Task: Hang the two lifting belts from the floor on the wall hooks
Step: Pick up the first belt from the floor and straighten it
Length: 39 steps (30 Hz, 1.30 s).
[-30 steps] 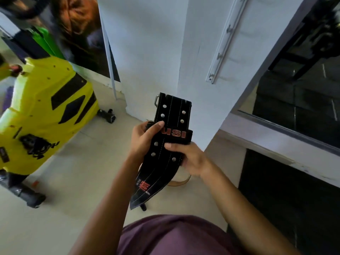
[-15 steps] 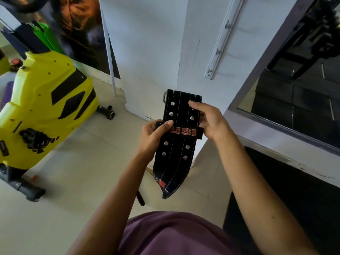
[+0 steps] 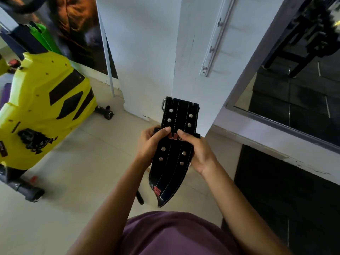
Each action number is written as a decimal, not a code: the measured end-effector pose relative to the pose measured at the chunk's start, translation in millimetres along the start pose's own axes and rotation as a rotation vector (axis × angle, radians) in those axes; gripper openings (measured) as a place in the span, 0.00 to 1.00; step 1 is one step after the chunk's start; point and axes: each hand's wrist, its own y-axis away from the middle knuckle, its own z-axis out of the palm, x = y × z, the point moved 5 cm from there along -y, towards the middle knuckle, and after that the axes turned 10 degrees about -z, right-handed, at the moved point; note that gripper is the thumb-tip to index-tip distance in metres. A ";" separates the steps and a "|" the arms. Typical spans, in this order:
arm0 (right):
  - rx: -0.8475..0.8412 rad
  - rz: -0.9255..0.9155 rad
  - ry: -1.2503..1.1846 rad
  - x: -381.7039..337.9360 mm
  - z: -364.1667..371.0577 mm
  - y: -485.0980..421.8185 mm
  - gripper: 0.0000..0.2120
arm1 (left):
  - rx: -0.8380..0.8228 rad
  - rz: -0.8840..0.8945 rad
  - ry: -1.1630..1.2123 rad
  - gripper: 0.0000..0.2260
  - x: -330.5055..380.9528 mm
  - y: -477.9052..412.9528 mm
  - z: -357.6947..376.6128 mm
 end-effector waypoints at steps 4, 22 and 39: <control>0.007 -0.056 0.069 -6.1 -8.6 2.6 0.15 | -0.051 -0.050 -0.067 0.10 25.4 -12.0 8.2; 0.158 -0.060 0.004 -16.4 -21.8 -16.5 0.19 | -0.200 -0.124 -0.155 0.15 -27.7 19.7 12.1; 0.138 -0.135 0.101 -23.1 -19.3 0.6 0.16 | -0.291 -0.158 -0.097 0.18 3.6 -1.7 19.5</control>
